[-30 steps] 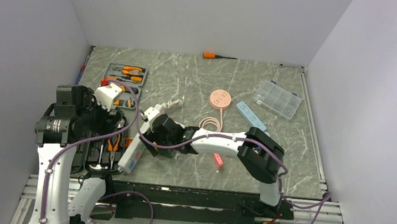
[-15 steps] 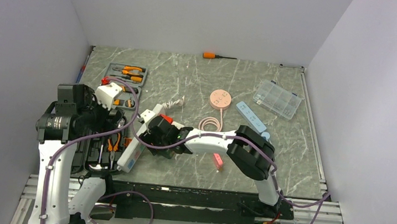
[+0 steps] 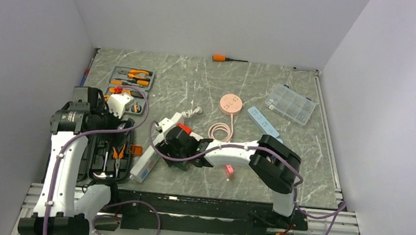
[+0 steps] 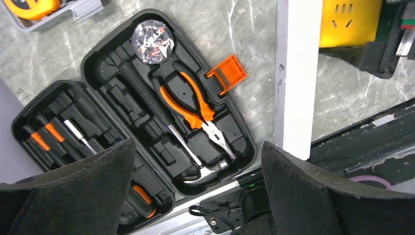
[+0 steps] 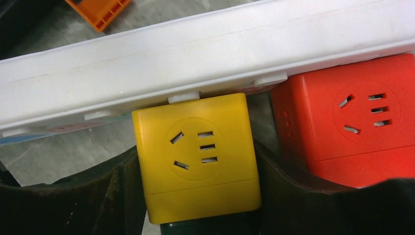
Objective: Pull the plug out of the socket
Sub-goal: Pick up the socket from the center of the board, then remove the plug from the socket.
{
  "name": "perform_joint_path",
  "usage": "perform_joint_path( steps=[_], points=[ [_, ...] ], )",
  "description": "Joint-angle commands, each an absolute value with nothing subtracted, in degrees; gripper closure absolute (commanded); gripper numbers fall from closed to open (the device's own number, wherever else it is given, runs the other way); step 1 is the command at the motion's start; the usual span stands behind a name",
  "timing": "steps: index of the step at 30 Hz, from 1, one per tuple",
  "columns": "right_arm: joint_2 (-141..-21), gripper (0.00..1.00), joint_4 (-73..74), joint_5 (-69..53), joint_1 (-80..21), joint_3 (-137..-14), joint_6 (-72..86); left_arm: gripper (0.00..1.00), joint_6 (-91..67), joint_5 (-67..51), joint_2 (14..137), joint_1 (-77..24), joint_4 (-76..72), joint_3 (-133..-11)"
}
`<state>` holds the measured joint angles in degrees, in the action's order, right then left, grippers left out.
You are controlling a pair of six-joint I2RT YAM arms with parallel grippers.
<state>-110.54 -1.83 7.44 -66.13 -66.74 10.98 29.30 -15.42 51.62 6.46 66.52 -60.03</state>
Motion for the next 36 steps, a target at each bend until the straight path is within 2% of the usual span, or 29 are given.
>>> perform_joint_path(
  steps=[1, 10, 23, 28, 36],
  points=[
    [-103.42, 1.00, -6.14, 9.81, -65.15, -64.70, 16.50, 0.01, 28.69, -20.35, 54.20, 6.67, 66.25, -63.24],
    [-99.55, 1.00, -5.78, 11.20, -64.68, -67.94, 17.50, 0.01, 26.37, -32.00, 57.39, 4.53, 66.13, -66.49],
    [-91.42, 1.00, -11.74, 8.31, -60.36, -64.52, 23.30, 0.01, 23.43, -29.83, 57.40, -8.01, 60.28, -61.71],
    [-91.41, 1.00, -12.47, 7.02, -60.21, -63.76, 23.67, 0.01, 23.03, -26.91, 58.02, -8.59, 58.10, -60.41],
    [-91.14, 1.00, -14.23, 5.14, -60.30, -63.38, 24.51, 0.01, 23.24, -28.74, 60.31, -9.32, 57.42, -60.39]
  ],
)
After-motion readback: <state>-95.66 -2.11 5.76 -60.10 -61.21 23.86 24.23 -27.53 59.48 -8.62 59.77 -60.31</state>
